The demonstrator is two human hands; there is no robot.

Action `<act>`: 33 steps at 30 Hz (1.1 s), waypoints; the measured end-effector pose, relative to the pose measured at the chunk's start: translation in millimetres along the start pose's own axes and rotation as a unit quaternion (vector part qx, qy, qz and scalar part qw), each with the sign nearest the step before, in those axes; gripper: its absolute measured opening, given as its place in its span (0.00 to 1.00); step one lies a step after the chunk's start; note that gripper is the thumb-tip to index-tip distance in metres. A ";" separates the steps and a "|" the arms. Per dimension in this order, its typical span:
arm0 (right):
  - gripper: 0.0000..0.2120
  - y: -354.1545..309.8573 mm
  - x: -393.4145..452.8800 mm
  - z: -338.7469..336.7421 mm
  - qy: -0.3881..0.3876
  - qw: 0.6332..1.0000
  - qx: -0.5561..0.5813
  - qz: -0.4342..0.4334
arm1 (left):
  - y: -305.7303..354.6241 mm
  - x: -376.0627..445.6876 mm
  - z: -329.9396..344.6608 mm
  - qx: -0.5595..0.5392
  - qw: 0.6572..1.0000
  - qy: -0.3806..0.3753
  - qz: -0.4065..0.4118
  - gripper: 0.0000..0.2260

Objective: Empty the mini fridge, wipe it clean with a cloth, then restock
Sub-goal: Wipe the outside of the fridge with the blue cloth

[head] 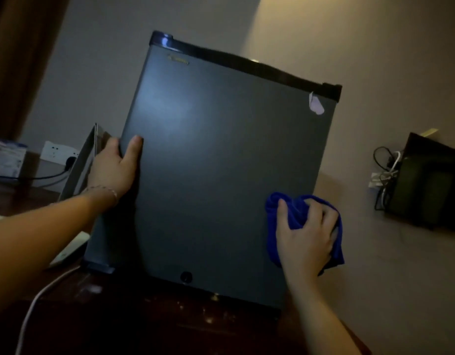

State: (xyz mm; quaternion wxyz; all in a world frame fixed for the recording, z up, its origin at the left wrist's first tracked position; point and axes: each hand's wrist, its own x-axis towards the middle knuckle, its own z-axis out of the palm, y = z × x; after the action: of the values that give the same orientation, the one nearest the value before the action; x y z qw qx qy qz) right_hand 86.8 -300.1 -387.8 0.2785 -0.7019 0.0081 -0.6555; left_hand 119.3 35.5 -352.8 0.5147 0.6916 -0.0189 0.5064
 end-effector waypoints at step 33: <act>0.19 -80.0 126.0 15.5 0.047 0.995 -0.052 -0.075 | -23.7 -9.8 -0.2 0.042 0.999 0.022 -0.006 0.23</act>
State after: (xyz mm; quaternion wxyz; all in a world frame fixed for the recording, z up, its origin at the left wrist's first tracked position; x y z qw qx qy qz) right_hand 90.5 -274.1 -240.1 0.1913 -0.6824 0.0023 -0.7055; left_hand 127.4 42.0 -376.3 0.4885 0.7015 0.0181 0.5186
